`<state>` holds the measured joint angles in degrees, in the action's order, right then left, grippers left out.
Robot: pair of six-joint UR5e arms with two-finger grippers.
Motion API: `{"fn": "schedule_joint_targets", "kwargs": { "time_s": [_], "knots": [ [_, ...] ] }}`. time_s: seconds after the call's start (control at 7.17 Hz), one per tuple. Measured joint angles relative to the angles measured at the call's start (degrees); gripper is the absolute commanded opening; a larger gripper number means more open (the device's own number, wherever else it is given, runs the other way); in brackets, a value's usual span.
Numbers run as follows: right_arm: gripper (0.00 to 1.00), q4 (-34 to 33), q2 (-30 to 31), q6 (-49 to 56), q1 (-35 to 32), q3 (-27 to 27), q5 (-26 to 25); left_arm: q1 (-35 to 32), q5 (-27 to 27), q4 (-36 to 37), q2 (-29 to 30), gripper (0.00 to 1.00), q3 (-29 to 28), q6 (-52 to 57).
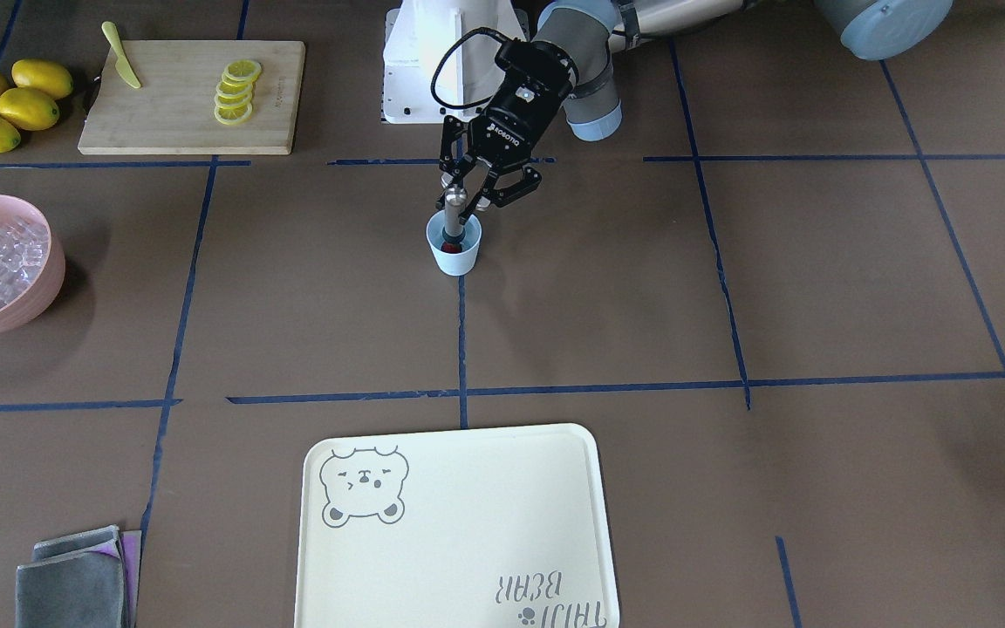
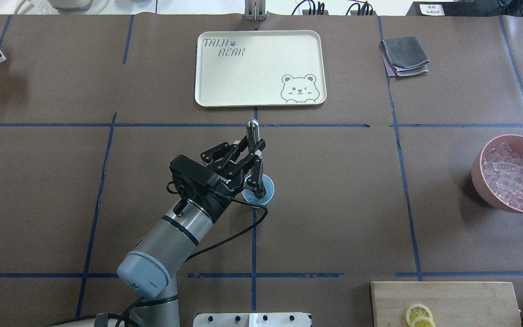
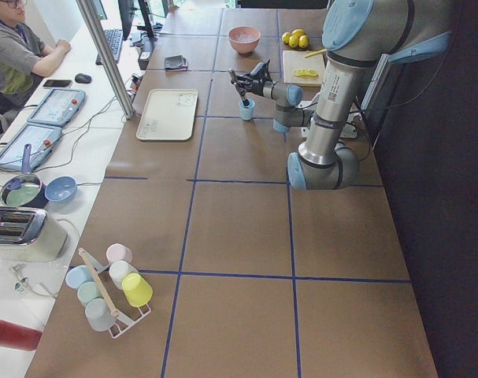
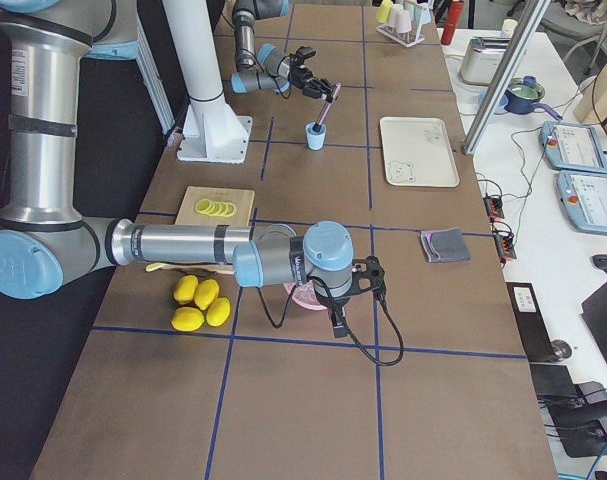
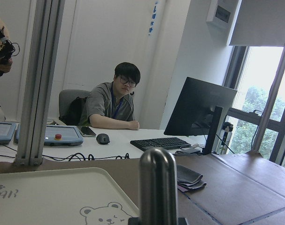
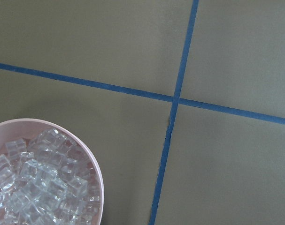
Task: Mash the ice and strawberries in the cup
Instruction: 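Press the pestle down into the cup contents with the left gripper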
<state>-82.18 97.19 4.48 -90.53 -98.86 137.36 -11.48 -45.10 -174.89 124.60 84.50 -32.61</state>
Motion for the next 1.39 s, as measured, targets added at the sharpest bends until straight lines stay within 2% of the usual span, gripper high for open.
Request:
{"fn": "schedule_joint_targets", "kwargs": {
  "time_s": [0.98,1.25,1.39],
  "knots": [
    [0.99,0.0,-0.1,0.0,0.0,0.1,0.0,0.4,0.5,0.0,0.5,0.00,-2.0,-0.1],
    [0.99,0.0,-0.1,0.0,0.0,0.0,0.0,0.2,0.1,0.3,0.4,0.00,0.4,0.6],
    [0.99,0.0,-0.1,0.0,0.0,0.0,0.0,0.1,-0.1,0.7,-0.3,0.00,3.8,2.1]
  ]
}}
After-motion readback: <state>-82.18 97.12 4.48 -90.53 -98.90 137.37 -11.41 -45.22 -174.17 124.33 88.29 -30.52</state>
